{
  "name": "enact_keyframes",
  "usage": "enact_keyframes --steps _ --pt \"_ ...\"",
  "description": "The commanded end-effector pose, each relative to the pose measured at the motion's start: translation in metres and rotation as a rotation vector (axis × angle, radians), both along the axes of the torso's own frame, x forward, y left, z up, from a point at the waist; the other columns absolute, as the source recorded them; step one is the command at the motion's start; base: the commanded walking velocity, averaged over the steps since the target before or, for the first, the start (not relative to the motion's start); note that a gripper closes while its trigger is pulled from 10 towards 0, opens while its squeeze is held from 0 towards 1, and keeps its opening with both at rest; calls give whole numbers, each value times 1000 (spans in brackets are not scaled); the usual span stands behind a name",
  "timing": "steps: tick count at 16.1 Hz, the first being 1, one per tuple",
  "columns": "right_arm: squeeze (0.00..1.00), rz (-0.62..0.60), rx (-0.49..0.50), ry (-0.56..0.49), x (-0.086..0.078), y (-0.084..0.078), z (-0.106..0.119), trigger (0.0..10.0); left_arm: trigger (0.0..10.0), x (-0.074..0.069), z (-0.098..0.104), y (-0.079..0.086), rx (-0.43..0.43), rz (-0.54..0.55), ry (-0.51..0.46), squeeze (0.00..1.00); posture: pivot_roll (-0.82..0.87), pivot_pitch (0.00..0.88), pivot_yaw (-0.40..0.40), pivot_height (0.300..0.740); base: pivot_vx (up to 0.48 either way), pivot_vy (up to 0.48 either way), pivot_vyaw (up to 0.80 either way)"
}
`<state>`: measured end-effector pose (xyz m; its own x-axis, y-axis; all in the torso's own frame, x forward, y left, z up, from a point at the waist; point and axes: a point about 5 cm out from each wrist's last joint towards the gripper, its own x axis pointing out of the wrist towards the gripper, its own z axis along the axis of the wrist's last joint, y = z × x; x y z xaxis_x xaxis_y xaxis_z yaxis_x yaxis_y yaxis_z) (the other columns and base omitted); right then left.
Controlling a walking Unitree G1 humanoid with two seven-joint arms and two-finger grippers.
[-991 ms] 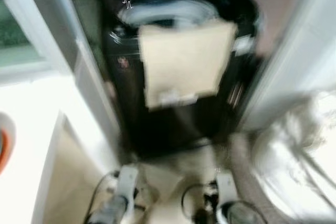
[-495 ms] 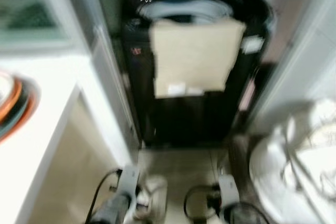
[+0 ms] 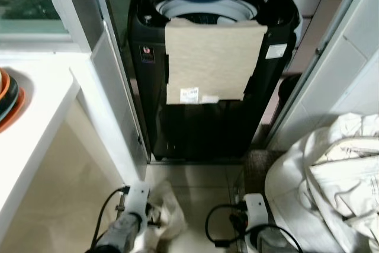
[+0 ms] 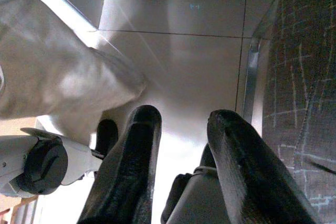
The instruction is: Clothes washing
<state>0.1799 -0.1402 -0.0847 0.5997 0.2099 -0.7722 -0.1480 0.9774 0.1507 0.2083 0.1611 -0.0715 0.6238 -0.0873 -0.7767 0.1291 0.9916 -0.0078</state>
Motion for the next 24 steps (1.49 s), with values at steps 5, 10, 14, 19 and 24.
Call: enact_keyframes --steps 5,10,14,19,24 --pt "1000 -15 -32 -9 6 -4 2 10000 10000 2 1 4 8 11 -3 0 12 47 28 740 0 0 0" --pt "1000 -9 -165 16 1 -14 -1 10000 10000 -7 -4 5 18 14 38 0 10 57 34 740 0 0 0" --pt "1000 -35 -393 82 -11 -44 -6 10000 10000 -12 -7 5 11 30 52 0 10 66 28 740 0 0 0" --pt "639 -81 -379 93 -13 -40 -7 10000 10000 -15 -8 9 15 20 63 0 9 72 49 740 0 0 0" --pt "0 -85 -362 82 -12 -34 -7 0 10000 -16 -9 11 17 31 61 0 17 71 45 740 0 0 0"
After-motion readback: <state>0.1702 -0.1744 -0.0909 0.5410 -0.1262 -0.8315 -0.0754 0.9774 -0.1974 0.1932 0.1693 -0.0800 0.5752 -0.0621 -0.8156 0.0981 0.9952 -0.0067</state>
